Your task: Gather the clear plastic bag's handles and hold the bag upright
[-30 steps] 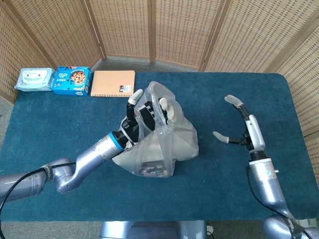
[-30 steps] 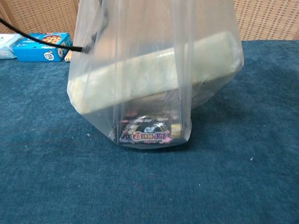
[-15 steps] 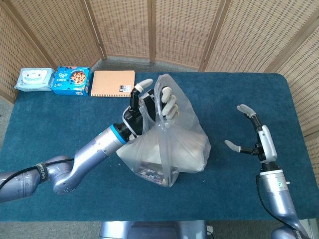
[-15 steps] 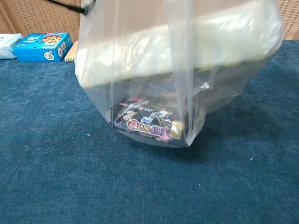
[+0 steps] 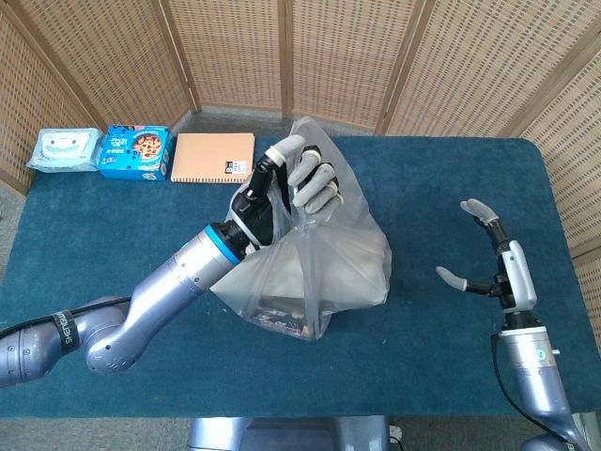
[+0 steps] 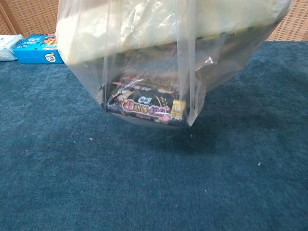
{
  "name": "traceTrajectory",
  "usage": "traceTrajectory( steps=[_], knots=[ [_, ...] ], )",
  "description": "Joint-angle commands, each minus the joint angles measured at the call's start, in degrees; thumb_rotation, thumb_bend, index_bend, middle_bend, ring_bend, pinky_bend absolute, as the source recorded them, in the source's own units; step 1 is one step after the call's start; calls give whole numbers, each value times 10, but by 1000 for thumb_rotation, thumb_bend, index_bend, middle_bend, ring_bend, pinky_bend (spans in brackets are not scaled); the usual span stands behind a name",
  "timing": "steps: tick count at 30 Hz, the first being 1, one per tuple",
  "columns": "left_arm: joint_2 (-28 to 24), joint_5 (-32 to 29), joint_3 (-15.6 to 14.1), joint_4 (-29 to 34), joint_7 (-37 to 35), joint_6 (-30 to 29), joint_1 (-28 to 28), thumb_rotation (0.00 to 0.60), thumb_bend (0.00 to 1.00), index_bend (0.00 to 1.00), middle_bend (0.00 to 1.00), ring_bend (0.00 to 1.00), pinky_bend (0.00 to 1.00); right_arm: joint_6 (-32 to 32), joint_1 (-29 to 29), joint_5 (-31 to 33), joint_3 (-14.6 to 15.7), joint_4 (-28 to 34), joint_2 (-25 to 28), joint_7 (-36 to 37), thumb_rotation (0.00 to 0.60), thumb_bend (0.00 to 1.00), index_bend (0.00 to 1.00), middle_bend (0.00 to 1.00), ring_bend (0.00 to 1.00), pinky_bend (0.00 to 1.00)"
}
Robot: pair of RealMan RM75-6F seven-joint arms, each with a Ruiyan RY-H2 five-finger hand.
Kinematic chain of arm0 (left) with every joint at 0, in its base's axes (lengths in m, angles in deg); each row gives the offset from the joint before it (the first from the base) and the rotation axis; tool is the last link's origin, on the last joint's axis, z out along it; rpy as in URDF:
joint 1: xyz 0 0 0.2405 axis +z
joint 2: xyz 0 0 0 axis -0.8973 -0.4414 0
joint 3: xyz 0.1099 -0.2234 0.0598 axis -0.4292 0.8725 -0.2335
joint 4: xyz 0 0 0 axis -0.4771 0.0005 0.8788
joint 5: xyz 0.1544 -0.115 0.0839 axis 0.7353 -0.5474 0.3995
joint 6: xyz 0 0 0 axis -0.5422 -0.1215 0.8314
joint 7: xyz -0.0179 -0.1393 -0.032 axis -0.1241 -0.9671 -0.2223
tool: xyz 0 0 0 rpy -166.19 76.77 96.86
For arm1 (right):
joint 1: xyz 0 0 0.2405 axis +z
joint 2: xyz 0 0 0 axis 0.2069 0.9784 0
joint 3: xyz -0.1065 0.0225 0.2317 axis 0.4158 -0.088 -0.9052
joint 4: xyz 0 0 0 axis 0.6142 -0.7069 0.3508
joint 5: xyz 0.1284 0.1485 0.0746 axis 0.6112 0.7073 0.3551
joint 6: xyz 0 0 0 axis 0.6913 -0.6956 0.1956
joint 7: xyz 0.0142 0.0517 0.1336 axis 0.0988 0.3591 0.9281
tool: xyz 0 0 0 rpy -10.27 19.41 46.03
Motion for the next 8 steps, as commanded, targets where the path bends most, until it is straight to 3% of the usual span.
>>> traceTrajectory(
  steps=[1, 8],
  knots=[
    [2, -14, 14, 7, 16, 10, 4, 238, 553, 820, 838, 786, 778, -2, -1, 1, 0, 1, 2, 1, 546, 115, 117, 159, 69, 79],
    [10, -33, 40, 16, 44, 26, 17, 262, 560, 845, 858, 807, 795, -3, 1, 4, -2, 3, 4, 0, 543, 116, 117, 160, 69, 79]
  ],
)
